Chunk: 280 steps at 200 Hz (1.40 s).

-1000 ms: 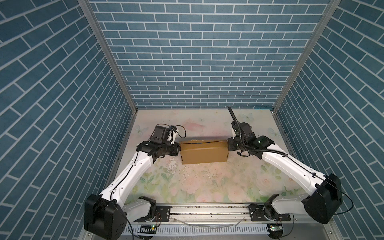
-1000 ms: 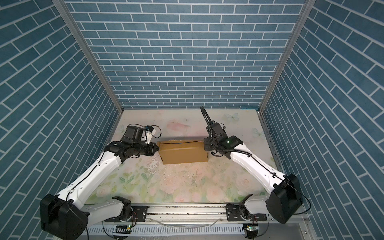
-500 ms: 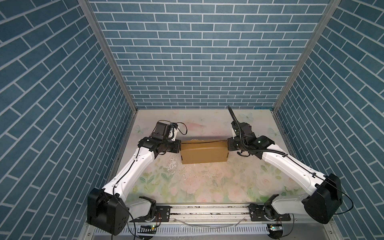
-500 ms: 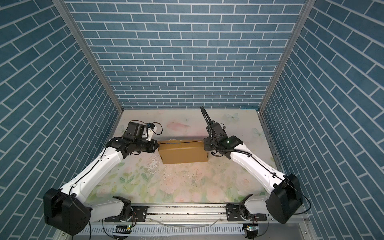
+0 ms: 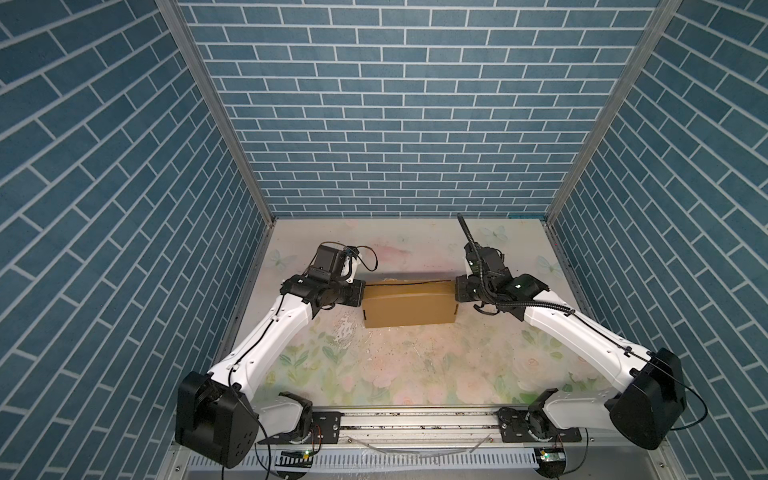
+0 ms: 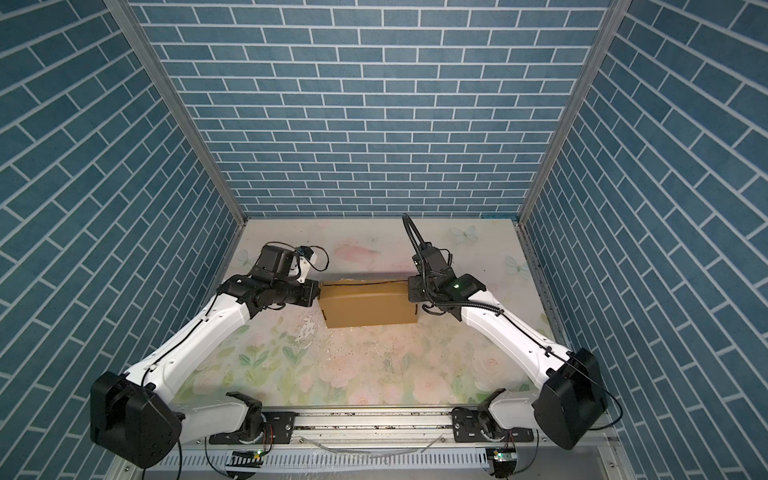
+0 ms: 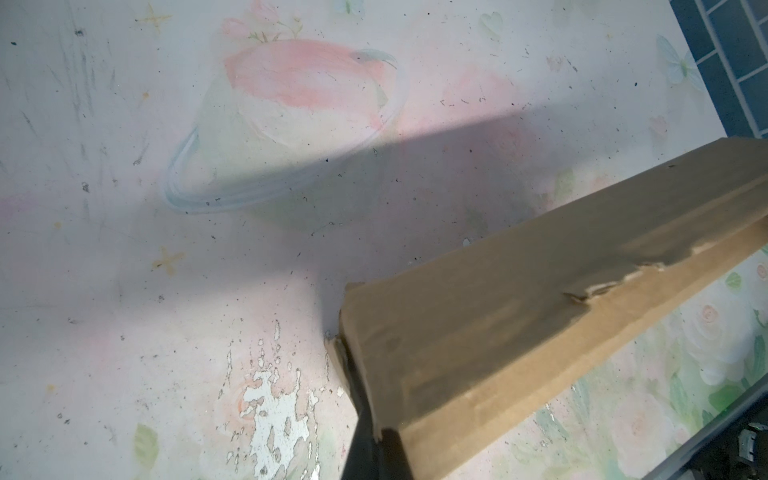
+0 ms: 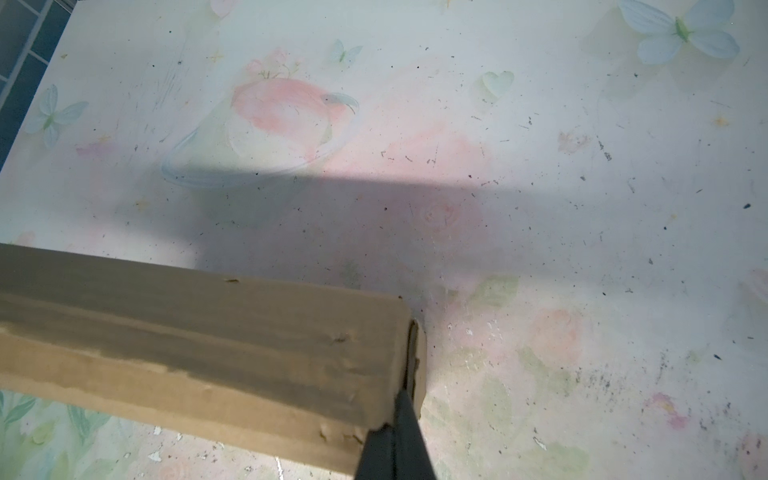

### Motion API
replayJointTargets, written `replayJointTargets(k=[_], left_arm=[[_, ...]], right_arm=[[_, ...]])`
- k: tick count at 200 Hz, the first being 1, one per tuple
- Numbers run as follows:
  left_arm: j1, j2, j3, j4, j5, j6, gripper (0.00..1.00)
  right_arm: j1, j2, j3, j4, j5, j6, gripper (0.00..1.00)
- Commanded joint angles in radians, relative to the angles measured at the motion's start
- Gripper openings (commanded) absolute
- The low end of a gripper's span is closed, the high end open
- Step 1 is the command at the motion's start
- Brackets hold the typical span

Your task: Fold the paper box

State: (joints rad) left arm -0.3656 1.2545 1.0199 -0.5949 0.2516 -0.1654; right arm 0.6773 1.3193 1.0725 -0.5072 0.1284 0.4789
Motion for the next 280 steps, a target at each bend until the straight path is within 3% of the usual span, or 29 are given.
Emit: replayJointTargets(k=[1, 8, 45, 82, 110, 153, 181, 237, 261, 280], left_arm=[[-0.024, 0.005, -0.043, -0.038, 0.006, -0.009, 0.00], [-0.023, -0.005, -0.025, -0.057, -0.006, -0.003, 0.00], [-0.007, -0.057, 0.099, -0.145, -0.014, 0.010, 0.26], [0.062, -0.142, 0.107, -0.075, 0.124, -0.111, 0.48], [0.061, -0.101, 0.059, 0.075, 0.170, -0.272, 0.52], [0.063, -0.022, 0.052, 0.200, 0.109, -0.393, 0.62], [0.060, -0.002, 0.028, 0.230, 0.120, -0.421, 0.62], [0.064, -0.078, -0.126, 0.213, 0.079, -0.412, 0.52], [0.087, -0.067, -0.130, 0.199, 0.075, -0.399, 0.47], [0.111, -0.086, -0.082, 0.173, 0.094, -0.386, 0.49]], right_arm=[[0.013, 0.012, -0.074, -0.083, 0.015, 0.046, 0.00], [0.011, 0.008, -0.073, -0.083, 0.018, 0.046, 0.00], [0.011, 0.009, -0.053, -0.095, 0.052, 0.027, 0.00], [0.012, -0.016, -0.095, -0.049, 0.053, 0.046, 0.00], [0.013, -0.040, -0.130, -0.008, 0.056, 0.051, 0.00], [0.018, -0.049, -0.161, 0.033, 0.054, 0.058, 0.00], [0.022, -0.052, -0.170, 0.043, 0.056, 0.063, 0.00], [0.028, -0.049, -0.172, 0.053, 0.057, 0.077, 0.00], [0.030, -0.050, -0.181, 0.055, 0.059, 0.082, 0.00], [0.031, -0.053, -0.187, 0.057, 0.060, 0.085, 0.00]])
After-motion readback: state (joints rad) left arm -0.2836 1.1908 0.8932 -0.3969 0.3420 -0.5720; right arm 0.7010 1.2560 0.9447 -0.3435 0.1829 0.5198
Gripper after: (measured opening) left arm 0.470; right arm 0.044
